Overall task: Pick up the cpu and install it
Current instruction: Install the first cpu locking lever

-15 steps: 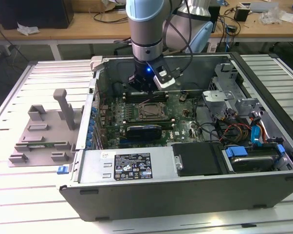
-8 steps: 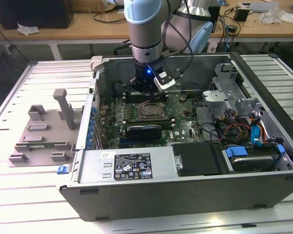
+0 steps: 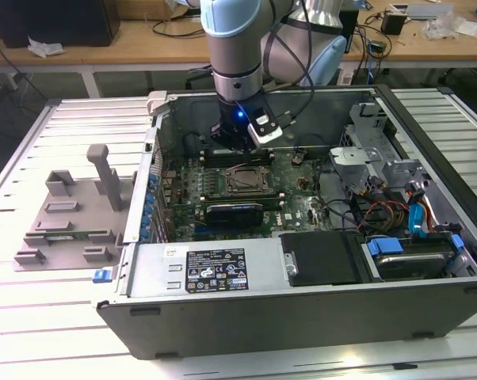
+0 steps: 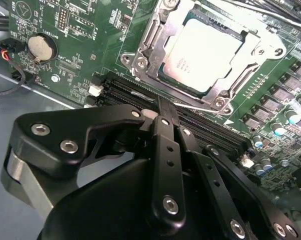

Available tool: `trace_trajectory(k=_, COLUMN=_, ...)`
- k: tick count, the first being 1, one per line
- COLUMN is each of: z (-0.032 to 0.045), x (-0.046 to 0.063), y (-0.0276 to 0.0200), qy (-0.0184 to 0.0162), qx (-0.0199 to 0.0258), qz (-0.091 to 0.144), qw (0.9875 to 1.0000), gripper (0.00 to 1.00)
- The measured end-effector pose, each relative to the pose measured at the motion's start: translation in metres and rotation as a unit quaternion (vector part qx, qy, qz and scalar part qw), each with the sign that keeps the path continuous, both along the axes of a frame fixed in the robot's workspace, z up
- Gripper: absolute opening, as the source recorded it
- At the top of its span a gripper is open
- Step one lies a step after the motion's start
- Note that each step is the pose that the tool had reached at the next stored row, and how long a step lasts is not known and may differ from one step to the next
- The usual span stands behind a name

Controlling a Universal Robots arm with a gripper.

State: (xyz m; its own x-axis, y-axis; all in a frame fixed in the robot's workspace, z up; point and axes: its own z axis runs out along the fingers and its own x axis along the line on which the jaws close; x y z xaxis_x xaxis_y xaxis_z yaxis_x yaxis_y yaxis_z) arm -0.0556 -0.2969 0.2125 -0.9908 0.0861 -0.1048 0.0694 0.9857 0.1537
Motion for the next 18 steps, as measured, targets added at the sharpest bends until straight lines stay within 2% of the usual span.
trace_trajectory(k=6, z=-0.0041, x=-0.002, y=0.0004, qy=-0.0061, qx=-0.0009, qz=-0.002, qw=1.0000, gripper=0.11)
trace_trajectory(k=10, z=-0.0052, x=-0.005, y=0.0028, qy=-0.0075, qx=-0.0025, qz=-0.005, qw=1.0000, gripper=0.11)
trace_trajectory(k=12, z=-0.0060, x=-0.005, y=0.0030, qy=-0.0083, qx=-0.0040, qz=-0.006, qw=0.9999, gripper=0.11)
trace_trajectory(k=13, z=-0.0075, x=-0.006, y=0.0030, qy=-0.0092, qx=-0.0060, qz=-0.008, qw=0.9999, gripper=0.11)
trace_trajectory(k=18, z=-0.0118, x=-0.006, y=0.0030, qy=-0.0096, qx=-0.0089, qz=-0.010, qw=0.9999, gripper=0.11)
